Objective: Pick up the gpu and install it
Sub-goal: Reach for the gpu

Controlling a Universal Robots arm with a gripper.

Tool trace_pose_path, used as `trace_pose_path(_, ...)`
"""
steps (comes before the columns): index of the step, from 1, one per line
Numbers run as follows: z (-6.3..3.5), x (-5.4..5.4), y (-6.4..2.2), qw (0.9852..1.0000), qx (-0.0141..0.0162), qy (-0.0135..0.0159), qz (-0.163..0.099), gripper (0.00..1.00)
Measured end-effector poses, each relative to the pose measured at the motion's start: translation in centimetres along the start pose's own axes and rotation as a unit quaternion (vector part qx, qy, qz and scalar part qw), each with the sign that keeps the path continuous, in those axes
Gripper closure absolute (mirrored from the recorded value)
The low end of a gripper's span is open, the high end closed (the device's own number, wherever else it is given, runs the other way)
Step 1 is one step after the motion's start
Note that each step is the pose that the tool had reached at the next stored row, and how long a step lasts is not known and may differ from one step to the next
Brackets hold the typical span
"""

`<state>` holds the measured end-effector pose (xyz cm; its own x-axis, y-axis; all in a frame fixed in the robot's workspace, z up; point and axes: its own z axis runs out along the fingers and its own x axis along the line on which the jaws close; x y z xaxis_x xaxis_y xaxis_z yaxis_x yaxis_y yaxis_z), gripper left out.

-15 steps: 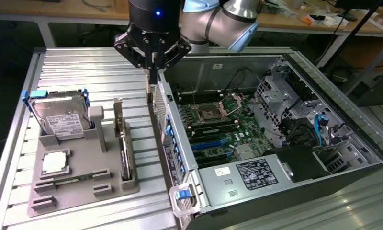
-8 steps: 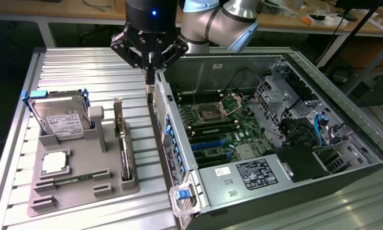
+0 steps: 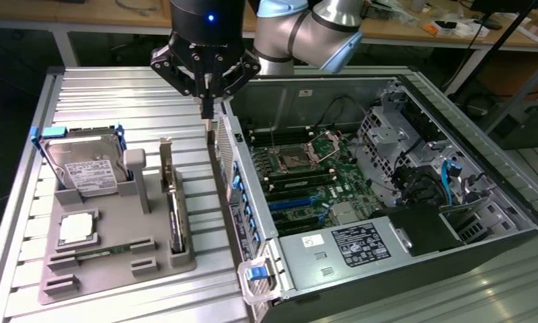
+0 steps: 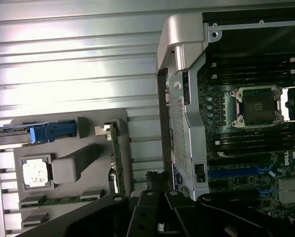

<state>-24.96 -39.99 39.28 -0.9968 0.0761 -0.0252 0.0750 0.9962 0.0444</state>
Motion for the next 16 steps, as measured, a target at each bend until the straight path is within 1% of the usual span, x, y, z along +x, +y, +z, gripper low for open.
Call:
trace_pose_path(8, -0.01, 0.23, -0.02, 1.0, 0.0, 0.0, 0.0, 0.89)
trace_pose_path(16, -0.02, 0.69, -0.05, 1.0, 0.0, 0.0, 0.0, 0.89)
